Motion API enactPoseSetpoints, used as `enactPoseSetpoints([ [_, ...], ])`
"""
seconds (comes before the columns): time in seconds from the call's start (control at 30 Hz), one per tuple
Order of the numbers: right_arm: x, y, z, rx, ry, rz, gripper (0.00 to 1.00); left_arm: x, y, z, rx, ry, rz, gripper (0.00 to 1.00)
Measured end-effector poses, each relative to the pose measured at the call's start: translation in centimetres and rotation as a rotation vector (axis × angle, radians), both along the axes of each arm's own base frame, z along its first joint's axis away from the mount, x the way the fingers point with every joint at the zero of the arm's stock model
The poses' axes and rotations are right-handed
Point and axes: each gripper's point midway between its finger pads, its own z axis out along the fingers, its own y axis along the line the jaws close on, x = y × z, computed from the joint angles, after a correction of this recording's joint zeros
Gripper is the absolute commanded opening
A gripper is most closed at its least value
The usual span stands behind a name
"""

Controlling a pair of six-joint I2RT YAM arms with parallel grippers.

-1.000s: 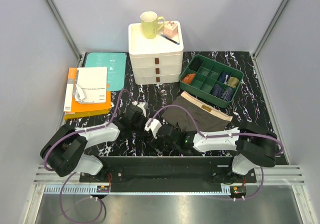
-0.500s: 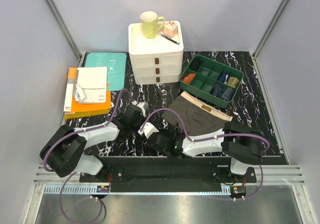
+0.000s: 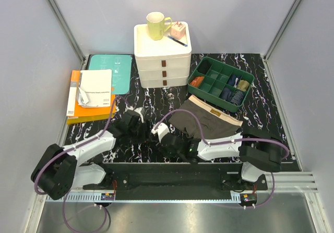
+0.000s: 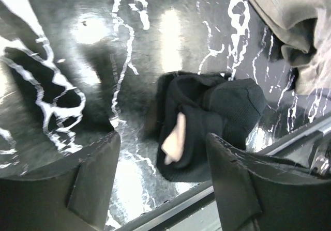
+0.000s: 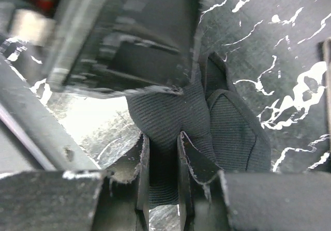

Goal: Roll the underwear
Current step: Roll the underwear to the center of the board.

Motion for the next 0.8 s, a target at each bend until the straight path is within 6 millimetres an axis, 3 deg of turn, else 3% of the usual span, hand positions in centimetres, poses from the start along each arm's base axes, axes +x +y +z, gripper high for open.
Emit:
enactPoseSetpoints([
  [0.3, 0.9, -0.8, 0.4, 0.223, 0.275, -0.042, 0.0, -0.3, 1.8, 0.6, 0.021, -0.05, 0.056, 0.72],
  [0.6, 2.6, -3.1, 0.6, 0.399, 0.534, -0.157, 0.0, -0.6, 1.9, 1.4, -0.034, -0.146, 0.04, 0.71],
  [0.8, 2.9, -3.5, 0.3, 0.498, 0.671, -0.189, 0.0, -0.5, 1.1, 1.7, -0.102, -0.219, 0.021, 0.71],
])
